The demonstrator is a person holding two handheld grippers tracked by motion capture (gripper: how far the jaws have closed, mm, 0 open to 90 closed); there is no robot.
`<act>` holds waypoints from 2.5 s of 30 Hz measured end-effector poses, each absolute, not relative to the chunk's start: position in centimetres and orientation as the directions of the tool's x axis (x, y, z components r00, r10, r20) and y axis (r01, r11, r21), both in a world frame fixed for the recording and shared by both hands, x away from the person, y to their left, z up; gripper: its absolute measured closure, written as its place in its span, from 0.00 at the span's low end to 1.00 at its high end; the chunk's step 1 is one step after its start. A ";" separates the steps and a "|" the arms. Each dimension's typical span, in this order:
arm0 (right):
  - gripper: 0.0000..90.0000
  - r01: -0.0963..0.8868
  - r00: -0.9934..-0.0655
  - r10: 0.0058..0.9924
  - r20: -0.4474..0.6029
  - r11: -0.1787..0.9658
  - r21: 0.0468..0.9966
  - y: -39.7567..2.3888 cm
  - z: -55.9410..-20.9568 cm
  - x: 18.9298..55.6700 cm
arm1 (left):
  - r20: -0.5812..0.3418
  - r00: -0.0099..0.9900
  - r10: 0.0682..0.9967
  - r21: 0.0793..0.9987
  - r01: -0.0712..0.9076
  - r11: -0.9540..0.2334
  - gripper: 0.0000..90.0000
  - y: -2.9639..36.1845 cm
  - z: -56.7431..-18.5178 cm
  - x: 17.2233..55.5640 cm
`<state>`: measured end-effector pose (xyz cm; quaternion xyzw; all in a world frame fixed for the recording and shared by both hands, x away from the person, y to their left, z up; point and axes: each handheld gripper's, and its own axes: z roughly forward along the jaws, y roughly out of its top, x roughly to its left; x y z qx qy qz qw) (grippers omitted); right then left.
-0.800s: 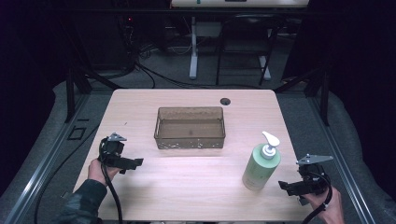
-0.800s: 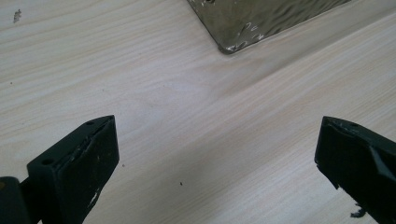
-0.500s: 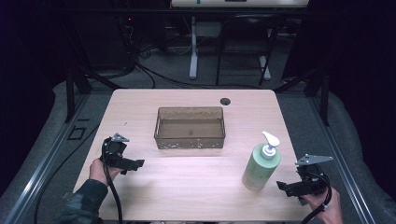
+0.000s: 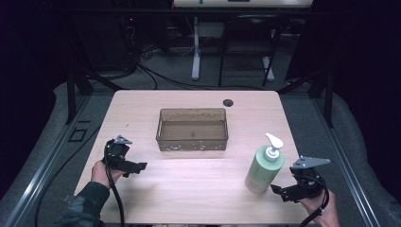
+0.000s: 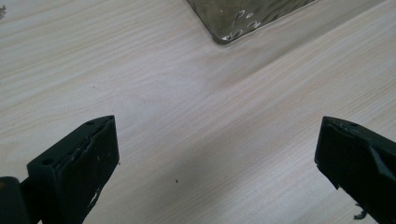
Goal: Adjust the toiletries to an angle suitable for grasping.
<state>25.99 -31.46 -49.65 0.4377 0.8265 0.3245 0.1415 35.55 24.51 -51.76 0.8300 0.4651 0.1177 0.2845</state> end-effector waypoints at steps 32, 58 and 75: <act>0.12 0.503 -0.625 0.779 0.056 0.347 0.792 -28.1 -49.3 27.5 | -0.086 0.559 0.825 0.581 0.700 -0.414 0.00 24.4 -51.9 35.7; 0.13 0.490 -0.629 0.776 0.037 0.359 0.794 -24.7 -49.4 29.0 | -0.072 0.557 0.827 0.580 0.698 -0.420 0.00 24.2 -51.9 35.7; 0.13 0.490 -0.636 0.771 0.037 0.365 0.792 -22.4 -49.4 30.1 | -0.068 0.558 0.827 0.581 0.696 -0.421 0.00 24.2 -51.9 35.8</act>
